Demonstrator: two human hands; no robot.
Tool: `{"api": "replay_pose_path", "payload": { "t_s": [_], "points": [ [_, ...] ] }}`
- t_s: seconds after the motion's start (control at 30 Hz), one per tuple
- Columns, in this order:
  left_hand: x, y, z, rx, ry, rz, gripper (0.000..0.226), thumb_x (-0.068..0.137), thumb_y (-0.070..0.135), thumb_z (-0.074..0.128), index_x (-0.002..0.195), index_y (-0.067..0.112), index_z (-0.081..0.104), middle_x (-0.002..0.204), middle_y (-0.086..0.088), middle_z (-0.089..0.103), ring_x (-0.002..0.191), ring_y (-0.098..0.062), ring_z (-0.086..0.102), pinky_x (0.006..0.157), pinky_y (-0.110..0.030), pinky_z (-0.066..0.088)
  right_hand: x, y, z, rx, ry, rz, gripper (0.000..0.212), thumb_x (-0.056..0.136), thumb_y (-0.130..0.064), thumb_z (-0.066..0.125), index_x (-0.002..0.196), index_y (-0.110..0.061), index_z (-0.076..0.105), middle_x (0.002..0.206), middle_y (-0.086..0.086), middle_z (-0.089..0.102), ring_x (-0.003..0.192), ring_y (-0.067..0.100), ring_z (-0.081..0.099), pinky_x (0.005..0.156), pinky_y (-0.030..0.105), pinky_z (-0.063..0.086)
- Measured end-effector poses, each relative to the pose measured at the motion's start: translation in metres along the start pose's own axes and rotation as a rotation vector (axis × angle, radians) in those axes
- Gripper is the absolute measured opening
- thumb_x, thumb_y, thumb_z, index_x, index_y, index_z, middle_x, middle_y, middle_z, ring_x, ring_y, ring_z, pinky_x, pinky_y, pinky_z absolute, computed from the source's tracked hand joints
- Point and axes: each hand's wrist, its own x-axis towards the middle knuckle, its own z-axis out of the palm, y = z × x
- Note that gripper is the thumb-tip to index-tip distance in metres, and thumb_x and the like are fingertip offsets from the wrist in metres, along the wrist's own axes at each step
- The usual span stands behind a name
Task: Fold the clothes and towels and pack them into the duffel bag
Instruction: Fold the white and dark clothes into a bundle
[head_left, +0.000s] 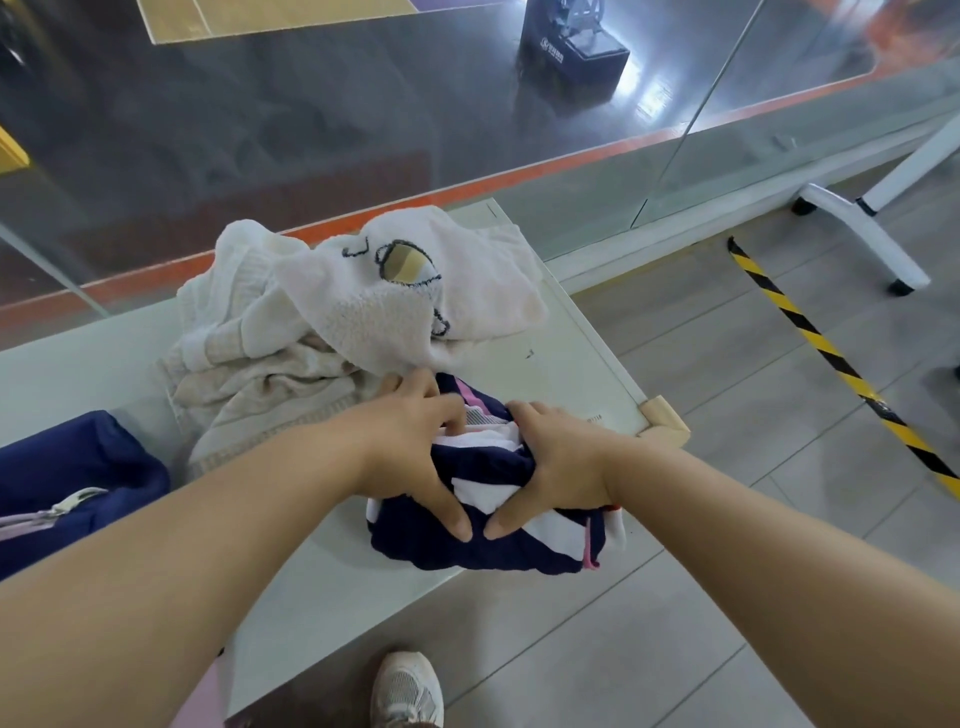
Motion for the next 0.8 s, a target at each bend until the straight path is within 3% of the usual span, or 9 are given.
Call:
{"api": "replay_pose_path", "payload": {
  "t_s": [0.1, 0.17, 0.27, 0.3, 0.37, 0.47, 0.57, 0.67, 0.8],
  "points": [
    [-0.002, 0.004, 0.004, 0.189, 0.101, 0.060, 0.102, 0.033, 0.065, 0.083, 0.112, 0.030, 0.029, 0.121, 0.007, 0.021, 0.117, -0.016, 0.020, 0.097, -0.033, 0.038, -0.008, -0.002, 0.005, -0.069, 0.080, -0.050, 0.098, 0.047, -0.068, 0.078, 0.126, -0.027, 0.036, 0.113, -0.006, 0.053, 0.100, 0.019, 0.051, 0.090, 0.036, 0.046],
    [-0.002, 0.006, 0.006, 0.232, 0.055, 0.084, 0.133, 0.034, 0.065, 0.083, 0.138, 0.029, 0.009, 0.141, 0.009, 0.006, 0.135, -0.018, 0.003, 0.110, -0.033, 0.026, -0.013, -0.004, 0.009, -0.135, 0.140, -0.095, 0.095, 0.049, -0.069, 0.077, 0.122, -0.023, 0.036, 0.105, -0.005, 0.055, 0.091, 0.019, 0.052, 0.084, 0.035, 0.047],
    [-0.002, 0.007, 0.011, 0.207, -0.070, 0.062, 0.151, 0.036, 0.060, 0.085, 0.144, 0.030, -0.016, 0.150, 0.016, -0.013, 0.142, -0.012, -0.010, 0.116, -0.033, 0.019, -0.022, -0.003, 0.022, -0.220, 0.259, -0.160, 0.093, 0.050, -0.071, 0.074, 0.119, -0.023, 0.035, 0.101, -0.007, 0.053, 0.088, 0.018, 0.050, 0.087, 0.035, 0.041],
    [-0.003, 0.007, 0.012, 0.180, -0.091, 0.062, 0.148, 0.035, 0.058, 0.087, 0.143, 0.034, -0.012, 0.150, 0.016, -0.009, 0.142, -0.013, -0.004, 0.114, -0.035, 0.024, -0.025, -0.001, 0.030, -0.241, 0.315, -0.191, 0.094, 0.050, -0.072, 0.073, 0.121, -0.022, 0.035, 0.104, -0.008, 0.052, 0.092, 0.017, 0.050, 0.090, 0.036, 0.038],
    [-0.007, 0.009, 0.014, 0.103, -0.090, 0.077, 0.126, 0.031, 0.051, 0.089, 0.131, 0.042, 0.013, 0.139, 0.011, 0.020, 0.132, -0.013, 0.023, 0.104, -0.036, 0.040, -0.030, 0.004, 0.049, -0.276, 0.460, -0.260, 0.101, 0.047, -0.075, 0.070, 0.124, -0.020, 0.035, 0.111, -0.007, 0.054, 0.099, 0.018, 0.053, 0.091, 0.040, 0.036],
    [-0.010, 0.009, 0.019, -0.061, -0.077, 0.071, 0.095, 0.027, 0.040, 0.093, 0.101, 0.041, 0.033, 0.105, 0.015, 0.051, 0.096, -0.007, 0.054, 0.081, -0.036, 0.055, -0.035, 0.008, 0.068, -0.215, 0.620, -0.295, 0.099, 0.047, -0.077, 0.067, 0.119, -0.015, 0.039, 0.106, -0.002, 0.059, 0.094, 0.023, 0.059, 0.084, 0.042, 0.040],
    [-0.013, 0.008, 0.026, -0.109, -0.046, 0.092, 0.089, 0.032, 0.037, 0.092, 0.100, 0.042, 0.035, 0.097, 0.019, 0.059, 0.090, -0.008, 0.060, 0.073, -0.033, 0.055, -0.039, 0.009, 0.066, -0.187, 0.580, -0.257, 0.108, 0.043, -0.075, 0.071, 0.126, -0.020, 0.030, 0.117, 0.001, 0.055, 0.102, 0.025, 0.056, 0.084, 0.041, 0.042],
    [-0.021, 0.009, 0.030, -0.048, 0.041, 0.130, 0.086, 0.037, 0.038, 0.090, 0.098, 0.047, 0.030, 0.093, 0.023, 0.054, 0.088, -0.007, 0.056, 0.075, -0.027, 0.048, -0.042, 0.006, 0.054, -0.171, 0.391, -0.183, 0.122, 0.043, -0.070, 0.076, 0.135, -0.033, 0.007, 0.146, 0.001, 0.031, 0.126, 0.026, 0.038, 0.097, 0.045, 0.039],
    [-0.034, 0.012, 0.043, 0.038, 0.186, 0.181, 0.085, 0.043, 0.038, 0.089, 0.112, 0.033, 0.040, 0.100, 0.014, 0.054, 0.094, -0.012, 0.054, 0.078, -0.031, 0.049, -0.047, 0.000, 0.048, -0.118, 0.308, -0.098, 0.130, 0.043, -0.062, 0.080, 0.141, -0.034, -0.001, 0.133, -0.008, 0.045, 0.122, 0.022, 0.036, 0.098, 0.045, 0.039]
  ]
}}
